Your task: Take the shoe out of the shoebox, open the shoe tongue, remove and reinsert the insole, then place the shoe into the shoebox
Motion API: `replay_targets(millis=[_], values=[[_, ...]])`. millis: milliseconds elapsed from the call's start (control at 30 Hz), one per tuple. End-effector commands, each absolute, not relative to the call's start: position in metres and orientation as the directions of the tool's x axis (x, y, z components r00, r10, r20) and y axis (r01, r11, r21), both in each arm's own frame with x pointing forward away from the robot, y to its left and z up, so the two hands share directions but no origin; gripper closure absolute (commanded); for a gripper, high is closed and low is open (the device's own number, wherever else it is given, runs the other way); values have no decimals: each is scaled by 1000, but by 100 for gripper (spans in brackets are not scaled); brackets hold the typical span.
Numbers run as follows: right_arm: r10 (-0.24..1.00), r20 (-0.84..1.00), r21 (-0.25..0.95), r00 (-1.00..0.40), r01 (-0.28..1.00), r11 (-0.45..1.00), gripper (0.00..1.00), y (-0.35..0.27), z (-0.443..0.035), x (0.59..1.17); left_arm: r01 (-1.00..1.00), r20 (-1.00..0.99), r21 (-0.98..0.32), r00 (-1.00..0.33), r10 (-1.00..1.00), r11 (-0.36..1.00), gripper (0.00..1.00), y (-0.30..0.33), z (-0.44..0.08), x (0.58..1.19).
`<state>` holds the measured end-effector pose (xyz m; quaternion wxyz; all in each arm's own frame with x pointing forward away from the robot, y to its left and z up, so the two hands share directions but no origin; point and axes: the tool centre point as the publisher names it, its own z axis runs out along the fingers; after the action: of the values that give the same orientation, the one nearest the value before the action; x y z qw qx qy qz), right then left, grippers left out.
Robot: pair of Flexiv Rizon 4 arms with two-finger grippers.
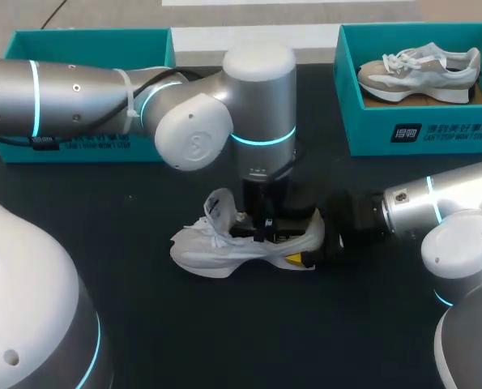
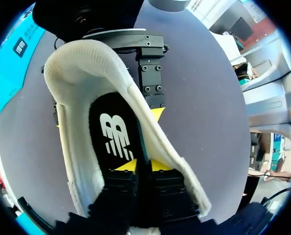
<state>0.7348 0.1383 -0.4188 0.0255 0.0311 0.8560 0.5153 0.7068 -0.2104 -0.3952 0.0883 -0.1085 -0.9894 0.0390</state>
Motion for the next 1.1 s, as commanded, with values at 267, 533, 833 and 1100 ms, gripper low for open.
replay_targets(millis=[267,533,833,1100], values=[[82,-12,883,-997,28,469,100,140,-424,736,243,132,-92,-958,253,966,76,-212,-409,706],[82,-12,883,-997,28,469,100,140,-424,736,243,39,-86,-968,247,966,65,-215,-420,707],[82,-12,883,-997,28,469,100,140,-424,736,235,-49,-61,-971,232,970,82,-218,-437,713],[82,-12,883,-997,28,469,100,140,-424,736,211,-81,-39,-975,207,977,100,-217,-452,727]])
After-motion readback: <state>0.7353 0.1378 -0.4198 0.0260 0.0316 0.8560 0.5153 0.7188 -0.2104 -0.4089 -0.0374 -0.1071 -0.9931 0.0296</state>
